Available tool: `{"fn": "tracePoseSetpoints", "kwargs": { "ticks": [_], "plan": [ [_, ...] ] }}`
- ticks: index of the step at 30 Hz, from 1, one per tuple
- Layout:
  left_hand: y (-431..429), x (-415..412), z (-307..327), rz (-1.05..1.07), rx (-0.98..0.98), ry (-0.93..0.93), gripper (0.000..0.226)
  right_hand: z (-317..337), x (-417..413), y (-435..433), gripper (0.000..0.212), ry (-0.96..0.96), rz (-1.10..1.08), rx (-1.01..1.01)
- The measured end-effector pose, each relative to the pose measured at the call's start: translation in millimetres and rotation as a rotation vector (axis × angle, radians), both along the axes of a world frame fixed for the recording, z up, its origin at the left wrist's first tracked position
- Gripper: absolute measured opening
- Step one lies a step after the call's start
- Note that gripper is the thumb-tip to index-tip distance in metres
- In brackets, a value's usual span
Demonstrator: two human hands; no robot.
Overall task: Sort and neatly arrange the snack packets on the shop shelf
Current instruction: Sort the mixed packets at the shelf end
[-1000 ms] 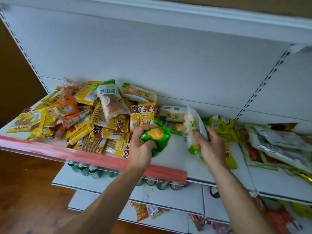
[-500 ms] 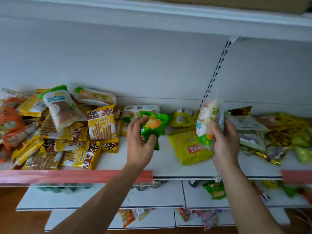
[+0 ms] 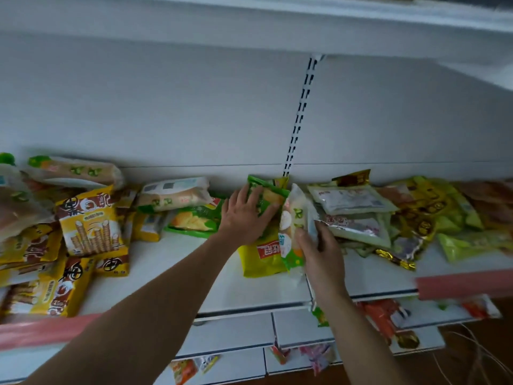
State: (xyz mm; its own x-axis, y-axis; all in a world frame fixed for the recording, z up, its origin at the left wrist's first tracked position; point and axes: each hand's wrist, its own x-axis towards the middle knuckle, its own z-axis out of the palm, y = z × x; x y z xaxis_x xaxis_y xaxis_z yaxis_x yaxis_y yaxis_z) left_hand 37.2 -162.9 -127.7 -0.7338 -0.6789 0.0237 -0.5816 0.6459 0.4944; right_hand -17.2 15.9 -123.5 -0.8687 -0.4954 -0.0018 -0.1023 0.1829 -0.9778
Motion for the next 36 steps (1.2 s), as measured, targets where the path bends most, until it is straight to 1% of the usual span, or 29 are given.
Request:
{"fn": "tracePoseSetpoints", "kwargs": {
  "ticks": [2,4,6,8,10,12,14,15,17,19,21,23,25,28,32,36],
  "plan": [
    [-2,-1,4,-0.003,0.07,0.024,0.069,2,-5,-3,0.031,-0.009,0.005,0.015],
    [-1,6,11,-0.019,0.077,0.102,0.069,4,-8,-4,0.035,-0.002,0.014,0.026],
    [2,20,22,-0.017,0.091,0.26,0.066,10,-13,-5,0.038,0.043,0.009,0.035],
    [3,40,32,0.002,0.095,0.425,0.054,18,-16,-8,0.045,0.133,0.009,0.038],
    [1,65,37,0.031,0.012,0.516,0.043,26,-14,-15,0.051,0.235,0.019,0.065],
    [-6,94,40,0.087,-0.095,0.537,0.04,34,-7,-26,0.054,0.329,0.044,0.075],
    [-22,121,40,0.137,-0.201,0.467,0.043,43,6,-43,0.055,0.388,0.089,0.059],
    [-33,131,39,0.156,-0.228,0.374,0.049,46,14,-53,0.056,0.409,0.124,0.053],
    [-56,143,39,0.167,-0.21,0.169,0.064,49,33,-73,0.054,0.424,0.176,0.059],
    [-75,145,35,0.128,-0.187,0.045,0.073,45,52,-86,0.053,0.451,0.194,0.07],
    [-88,141,28,0.08,-0.188,-0.077,0.08,35,63,-88,0.05,0.554,0.17,0.08],
    [-97,135,19,0.041,-0.226,-0.176,0.083,23,65,-86,0.049,0.695,0.137,0.146],
    [-102,133,11,0.028,-0.302,-0.171,0.08,14,63,-86,0.051,0.773,0.111,0.219],
    [-104,127,4,0.015,-0.388,-0.062,0.068,7,62,-87,0.052,0.737,0.064,0.258],
    [-87,105,-2,0.022,-0.31,-0.006,0.06,9,59,-91,0.051,0.571,-0.04,0.256],
    [-94,101,2,0.045,-0.245,0.049,0.055,15,60,-93,0.048,0.562,-0.088,0.266]
  ]
}}
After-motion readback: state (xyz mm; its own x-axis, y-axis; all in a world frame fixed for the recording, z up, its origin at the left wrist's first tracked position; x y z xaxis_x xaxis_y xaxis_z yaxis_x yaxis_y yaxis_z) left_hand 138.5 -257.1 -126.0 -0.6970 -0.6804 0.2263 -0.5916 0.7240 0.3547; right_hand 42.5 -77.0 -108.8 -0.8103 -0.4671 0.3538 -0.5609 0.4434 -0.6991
